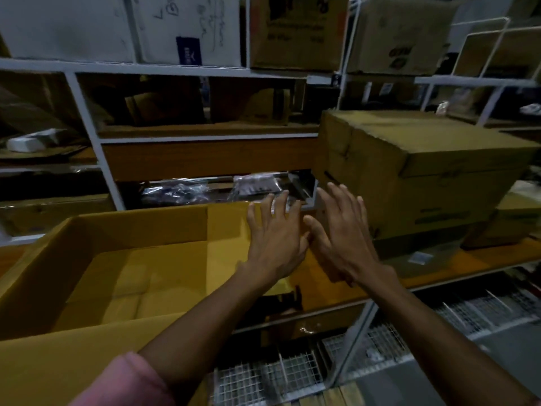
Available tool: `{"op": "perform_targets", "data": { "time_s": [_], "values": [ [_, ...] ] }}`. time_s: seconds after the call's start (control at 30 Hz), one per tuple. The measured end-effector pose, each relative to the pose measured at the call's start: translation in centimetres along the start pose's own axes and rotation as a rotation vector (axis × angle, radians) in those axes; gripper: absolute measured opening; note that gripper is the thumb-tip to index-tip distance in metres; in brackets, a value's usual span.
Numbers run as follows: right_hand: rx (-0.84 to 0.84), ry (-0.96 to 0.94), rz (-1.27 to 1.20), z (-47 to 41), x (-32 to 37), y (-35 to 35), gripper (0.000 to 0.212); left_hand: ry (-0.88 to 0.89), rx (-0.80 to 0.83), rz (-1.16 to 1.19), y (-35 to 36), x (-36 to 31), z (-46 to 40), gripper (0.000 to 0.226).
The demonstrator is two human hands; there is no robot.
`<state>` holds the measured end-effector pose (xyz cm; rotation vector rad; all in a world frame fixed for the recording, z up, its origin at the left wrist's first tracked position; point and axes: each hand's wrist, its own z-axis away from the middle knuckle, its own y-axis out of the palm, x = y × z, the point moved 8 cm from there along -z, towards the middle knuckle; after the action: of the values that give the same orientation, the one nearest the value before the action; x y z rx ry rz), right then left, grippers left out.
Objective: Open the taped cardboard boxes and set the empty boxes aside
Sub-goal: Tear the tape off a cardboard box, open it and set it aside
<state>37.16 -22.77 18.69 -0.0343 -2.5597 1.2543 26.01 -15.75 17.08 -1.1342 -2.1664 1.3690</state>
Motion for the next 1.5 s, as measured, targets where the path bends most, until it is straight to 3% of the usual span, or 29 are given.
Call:
{"op": "perform_targets", "data": {
  "time_s": [0.2,0.6,0.9,1.27,1.4,1.5],
  "values": [
    [-0.081,-0.045,0.035,-2.2,-6.7,-5.3,0.072,0.001,0.002,-0.051,-0.1,-6.5,-5.0,0.067],
    [-0.128,0.029,0.077,-9.2,-15.4,-13.8,0.074,0.074,0.063,0.111,-1.1,-13.6,-14.7,0.071],
    [0.243,0.234,0.149,-15.9,-26.0,-13.4,0.072,-0.068,0.202,0.241,1.0,-15.2,-23.4,0.077],
    [0.548,0.363,0.242,-24.2,-46.1,-11.5,0.117,-0.315,0.368,0.048,8.2,-17.0,-36.8,0.088],
    [0.658,0.351,0.283,-27.1,-51.6,-10.9,0.117,-0.4,0.384,-0.081,10.3,-14.8,-39.9,0.104],
    [0.701,0.342,0.265,-29.1,-54.9,-10.3,0.129,-0.426,0.42,-0.115,10.9,-14.7,-40.7,0.102]
  ]
}}
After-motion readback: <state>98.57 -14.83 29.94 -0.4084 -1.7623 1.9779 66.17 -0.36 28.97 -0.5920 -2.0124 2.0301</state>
